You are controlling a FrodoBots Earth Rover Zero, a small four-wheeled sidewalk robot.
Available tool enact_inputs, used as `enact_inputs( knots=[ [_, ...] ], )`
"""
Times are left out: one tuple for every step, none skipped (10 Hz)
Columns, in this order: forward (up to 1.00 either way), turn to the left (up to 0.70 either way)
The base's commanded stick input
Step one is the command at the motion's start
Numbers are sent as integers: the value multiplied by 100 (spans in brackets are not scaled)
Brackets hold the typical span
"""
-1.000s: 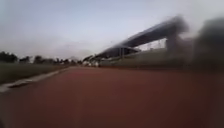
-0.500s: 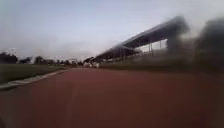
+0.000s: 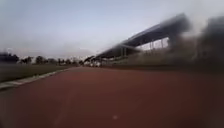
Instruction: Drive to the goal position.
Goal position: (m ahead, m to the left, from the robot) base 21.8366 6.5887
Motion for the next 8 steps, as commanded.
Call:
enact_inputs(
  knots=[
    [70, 21],
    [70, 4],
    [70, 1],
    [70, 1],
    [70, 0],
    [70, 0],
    [70, 0],
    [70, 0]
  ],
)
